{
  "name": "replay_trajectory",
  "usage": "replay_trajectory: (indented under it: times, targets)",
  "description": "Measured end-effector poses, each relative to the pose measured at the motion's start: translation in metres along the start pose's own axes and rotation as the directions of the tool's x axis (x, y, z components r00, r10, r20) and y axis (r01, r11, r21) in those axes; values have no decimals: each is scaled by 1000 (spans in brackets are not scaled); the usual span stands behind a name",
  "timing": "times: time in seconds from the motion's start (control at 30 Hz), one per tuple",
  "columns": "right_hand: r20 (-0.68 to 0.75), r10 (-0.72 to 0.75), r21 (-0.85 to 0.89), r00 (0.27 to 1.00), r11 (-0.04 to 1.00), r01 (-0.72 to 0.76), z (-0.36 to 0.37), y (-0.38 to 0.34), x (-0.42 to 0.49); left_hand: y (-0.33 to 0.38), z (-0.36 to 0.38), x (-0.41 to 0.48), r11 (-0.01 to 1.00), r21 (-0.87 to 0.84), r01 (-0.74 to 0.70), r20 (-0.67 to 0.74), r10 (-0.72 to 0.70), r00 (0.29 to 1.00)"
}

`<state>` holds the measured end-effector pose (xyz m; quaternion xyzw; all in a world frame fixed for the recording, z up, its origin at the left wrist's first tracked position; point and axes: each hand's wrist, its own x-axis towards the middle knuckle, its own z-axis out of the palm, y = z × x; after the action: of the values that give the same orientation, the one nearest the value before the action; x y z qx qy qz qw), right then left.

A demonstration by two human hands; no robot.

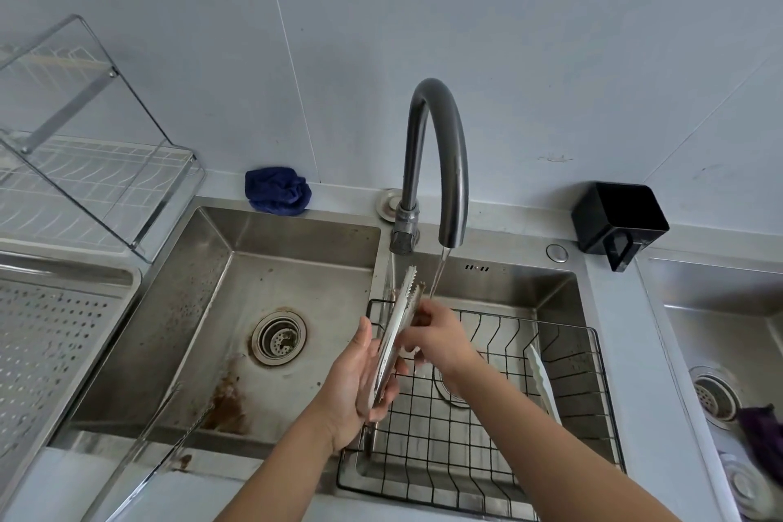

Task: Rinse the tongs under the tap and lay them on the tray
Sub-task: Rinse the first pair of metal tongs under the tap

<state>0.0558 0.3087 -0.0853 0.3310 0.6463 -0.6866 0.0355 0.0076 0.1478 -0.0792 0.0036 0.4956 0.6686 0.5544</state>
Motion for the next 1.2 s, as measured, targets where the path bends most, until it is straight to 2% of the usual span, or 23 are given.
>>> replay_trajectory:
  times: [0.13,0.17,0.2,0.3,0.33,0.43,0.53,0.6,0.7,0.87,1.03,1.2]
  targets:
    - [-270,6,43,963,999,6,-2,-4,8,3,4,3,999,-34,34,31,-33,999]
    - [-294,6,50,956,999,10,-2,-3,9,4,5,4,998,-40,41,47,-39,998]
    - [-280,1,44,960,999,12,-2,-4,7,5,5,5,998,-49,45,59,-42,997]
    - [-59,0,62,998,998,3,0,2,-5,7,5,6,997,-60,49,59,-46,997]
    - [-35,5,66,999,998,-3,1,2,-6,8,5,6,998,-45,49,54,-47,997]
    - [-193,18,32,981,999,-12,-2,-1,2,7,8,3,996,77,37,19,-38,999]
    - [-317,61,131,947,991,-20,-11,-8,11,4,11,-4,975,218,31,-24,-26,999]
    - [-282,74,174,956,984,-25,-12,-7,11,2,11,-10,969,242,43,-57,-30,998]
    - [-144,75,241,987,970,-38,-5,4,7,1,7,-19,965,254,72,-120,-43,992]
    - [-141,120,327,983,942,-68,1,14,8,1,-1,-31,943,324,68,-201,-2,980]
    - [20,92,427,996,900,-92,3,12,6,5,-4,-34,934,353,56,-232,29,972]
    - [-87,118,396,989,915,-75,1,12,9,7,-2,-32,931,360,57,-218,25,976]
